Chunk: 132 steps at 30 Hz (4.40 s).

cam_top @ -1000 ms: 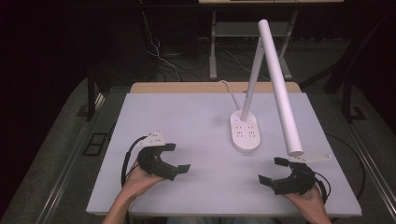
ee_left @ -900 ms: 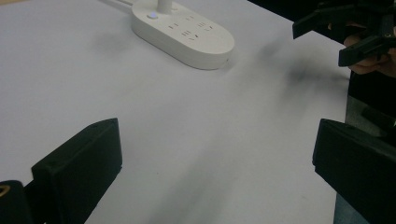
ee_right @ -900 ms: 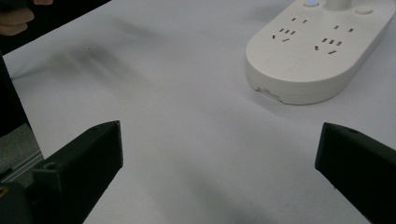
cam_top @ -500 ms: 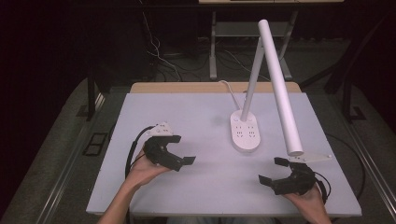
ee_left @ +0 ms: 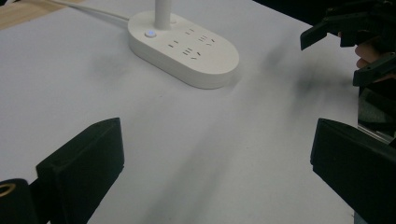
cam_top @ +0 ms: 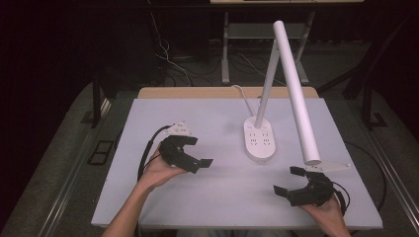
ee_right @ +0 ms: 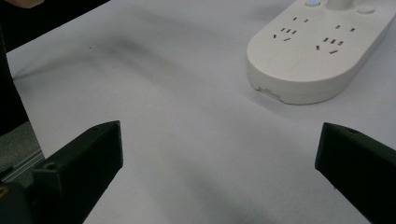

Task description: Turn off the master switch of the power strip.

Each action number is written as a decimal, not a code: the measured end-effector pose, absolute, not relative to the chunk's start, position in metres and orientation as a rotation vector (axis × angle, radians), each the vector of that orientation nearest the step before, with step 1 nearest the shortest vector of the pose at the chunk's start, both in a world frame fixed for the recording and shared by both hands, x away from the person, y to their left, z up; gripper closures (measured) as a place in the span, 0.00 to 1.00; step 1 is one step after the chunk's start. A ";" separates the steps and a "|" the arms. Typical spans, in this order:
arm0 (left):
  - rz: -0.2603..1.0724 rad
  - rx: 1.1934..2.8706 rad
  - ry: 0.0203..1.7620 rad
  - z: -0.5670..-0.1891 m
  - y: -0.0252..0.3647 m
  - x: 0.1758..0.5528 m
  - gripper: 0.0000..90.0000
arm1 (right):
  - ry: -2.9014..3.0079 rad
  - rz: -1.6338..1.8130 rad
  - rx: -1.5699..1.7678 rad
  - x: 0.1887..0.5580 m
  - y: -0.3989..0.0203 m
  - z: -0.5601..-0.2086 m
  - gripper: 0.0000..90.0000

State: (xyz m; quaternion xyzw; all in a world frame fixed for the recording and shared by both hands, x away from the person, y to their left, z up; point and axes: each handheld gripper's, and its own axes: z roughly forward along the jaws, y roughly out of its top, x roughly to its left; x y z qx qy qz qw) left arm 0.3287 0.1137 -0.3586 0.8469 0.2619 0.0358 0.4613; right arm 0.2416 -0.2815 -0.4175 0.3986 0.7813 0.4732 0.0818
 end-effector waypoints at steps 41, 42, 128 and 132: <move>0.096 2.161 0.610 -0.337 0.072 0.378 0.04 | 2.339 1.412 1.193 0.242 -0.282 -0.418 0.00; 0.097 2.177 0.604 -0.336 0.072 0.379 0.04 | 2.339 1.413 1.192 0.242 -0.282 -0.418 0.00; 0.051 2.076 0.834 -0.377 -0.003 0.477 0.44 | 2.346 1.405 1.193 0.242 -0.286 -0.419 0.00; 0.050 2.079 0.825 -0.379 -0.008 0.477 0.47 | 2.347 1.404 1.189 0.242 -0.286 -0.419 0.00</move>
